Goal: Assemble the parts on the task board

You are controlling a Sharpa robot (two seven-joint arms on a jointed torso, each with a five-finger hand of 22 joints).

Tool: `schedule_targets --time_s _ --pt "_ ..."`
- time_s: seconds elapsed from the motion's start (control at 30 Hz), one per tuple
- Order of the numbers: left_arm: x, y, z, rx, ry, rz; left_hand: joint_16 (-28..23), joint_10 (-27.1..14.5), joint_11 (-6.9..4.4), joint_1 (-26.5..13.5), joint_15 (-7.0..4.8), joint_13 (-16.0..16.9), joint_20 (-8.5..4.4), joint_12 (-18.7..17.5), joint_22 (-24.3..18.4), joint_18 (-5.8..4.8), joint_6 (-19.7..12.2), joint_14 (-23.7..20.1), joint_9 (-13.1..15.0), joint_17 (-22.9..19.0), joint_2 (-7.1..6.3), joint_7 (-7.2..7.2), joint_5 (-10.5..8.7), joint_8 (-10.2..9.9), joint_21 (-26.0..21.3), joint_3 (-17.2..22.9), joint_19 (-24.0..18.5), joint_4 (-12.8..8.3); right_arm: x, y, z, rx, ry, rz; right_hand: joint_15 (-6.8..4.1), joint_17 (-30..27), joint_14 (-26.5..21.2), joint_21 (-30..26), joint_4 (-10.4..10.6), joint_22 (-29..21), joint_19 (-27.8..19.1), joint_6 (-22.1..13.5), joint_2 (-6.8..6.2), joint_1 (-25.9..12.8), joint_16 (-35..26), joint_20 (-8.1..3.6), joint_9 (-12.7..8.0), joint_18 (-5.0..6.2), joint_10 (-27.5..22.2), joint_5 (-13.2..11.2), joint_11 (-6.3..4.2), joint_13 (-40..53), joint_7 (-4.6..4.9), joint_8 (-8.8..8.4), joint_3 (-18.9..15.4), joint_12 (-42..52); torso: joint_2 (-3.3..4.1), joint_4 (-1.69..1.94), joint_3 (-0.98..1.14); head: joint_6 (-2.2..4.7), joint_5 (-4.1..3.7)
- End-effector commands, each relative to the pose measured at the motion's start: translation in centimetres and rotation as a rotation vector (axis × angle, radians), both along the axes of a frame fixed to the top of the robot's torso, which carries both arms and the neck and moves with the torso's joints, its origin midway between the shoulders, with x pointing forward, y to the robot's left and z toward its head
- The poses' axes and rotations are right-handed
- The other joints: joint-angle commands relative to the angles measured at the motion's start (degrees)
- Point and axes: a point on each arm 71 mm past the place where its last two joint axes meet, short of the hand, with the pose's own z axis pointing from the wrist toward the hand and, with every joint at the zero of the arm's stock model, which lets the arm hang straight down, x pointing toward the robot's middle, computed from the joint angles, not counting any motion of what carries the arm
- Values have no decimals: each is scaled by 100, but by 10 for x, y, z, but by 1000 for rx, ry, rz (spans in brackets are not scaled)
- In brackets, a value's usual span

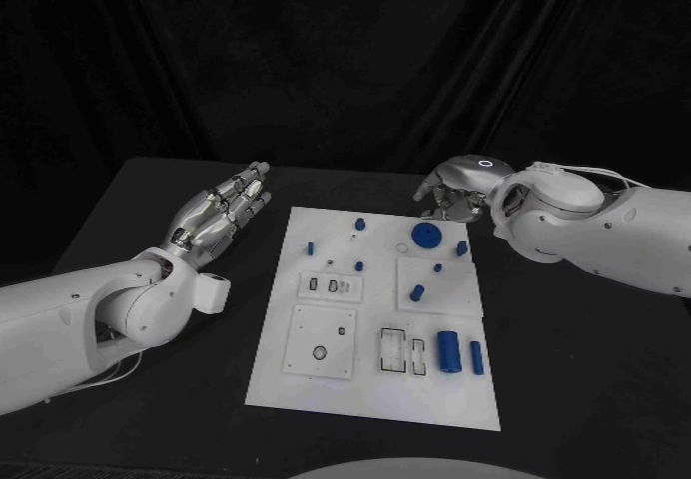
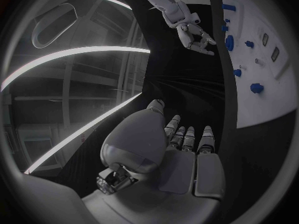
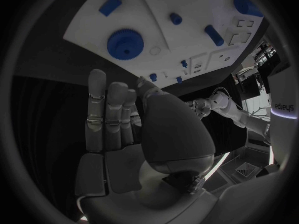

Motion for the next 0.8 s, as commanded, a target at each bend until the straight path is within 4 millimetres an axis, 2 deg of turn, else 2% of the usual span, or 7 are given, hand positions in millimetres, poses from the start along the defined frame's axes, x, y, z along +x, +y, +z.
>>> schedule_targets --time_s 0.03,0.07,0.17,0.23,0.27,0.43,0.8 --pt "0 -1 4 -23 -32 -13 -21 -7 45 66 60 -5 46 -20 -9 61 14 3 5 -5 -10 36 30 18 -20 50 -6 -7 -2 -9 -16 -48 78 -98 -7 1367 256 501 87 587 202 -150 -7 -213 1050 14 8 -160 616 -55 -30 1267 8 -12 -158 1049 8 -17 7 -9 15" --pt "0 -1 4 -23 -31 -13 -21 -7 45 66 60 -5 46 -20 -9 61 14 3 5 -5 -10 36 30 18 -20 50 -6 -7 -2 -11 -19 -52 87 -107 3 1995 359 827 128 963 297 -221 3 -303 1534 13 17 -219 973 -60 -37 1846 13 -11 -227 1485 13 -19 12 -6 12" --pt "0 -1 3 -23 -29 -15 -21 -7 45 66 60 -5 46 -20 -9 61 14 3 5 -5 -10 36 30 18 -20 50 -6 -7 -4 -14 -28 -60 107 -130 35 2806 495 1210 177 1437 331 -323 21 -420 2159 34 37 -283 1576 -56 -20 2666 31 -2 -318 2053 13 -28 16 -22 16" --pt "0 -1 3 -22 -28 -16 -21 -7 48 72 67 -5 48 -20 -9 61 20 3 6 -5 -8 37 33 19 -20 58 -6 -12 -4 -14 -33 -60 113 -139 29 3712 828 1930 197 2211 597 -395 24 -482 2928 40 66 -406 2382 -56 12 3483 19 7 -378 2550 17 -19 22 -29 5" --pt "0 -1 3 -22 -28 -16 -21 -7 48 72 67 -5 48 -20 -9 61 20 3 6 -5 -8 37 33 19 -20 58 -6 -12 -4 -14 -35 -59 114 -140 20 4091 1012 2296 219 2585 769 -435 30 -519 3257 39 75 -478 2725 -59 -26 3779 46 2 -396 2703 16 -16 24 -34 0" --pt "0 0 3 -21 -26 -15 -21 -7 51 76 68 -5 50 -20 -9 61 28 3 7 -5 -8 42 35 21 -20 64 -6 -16 -4 -13 -39 -49 107 -141 -7 4276 1109 2934 254 3233 1097 -527 28 -558 3420 10 95 -606 2725 -52 -46 3779 26 -3 -406 2703 10 -27 24 -66 9" --pt "1 -1 2 -20 -22 -18 -21 -7 54 79 70 -5 51 -20 -9 61 27 3 7 -5 -9 45 35 21 -20 68 -6 -19 -3 -13 -44 -47 107 -140 -23 4276 1109 3134 154 3453 1195 -505 92 -442 3420 -7 128 -645 2725 229 -54 3779 35 25 -342 2703 13 -1 11 -79 -19"
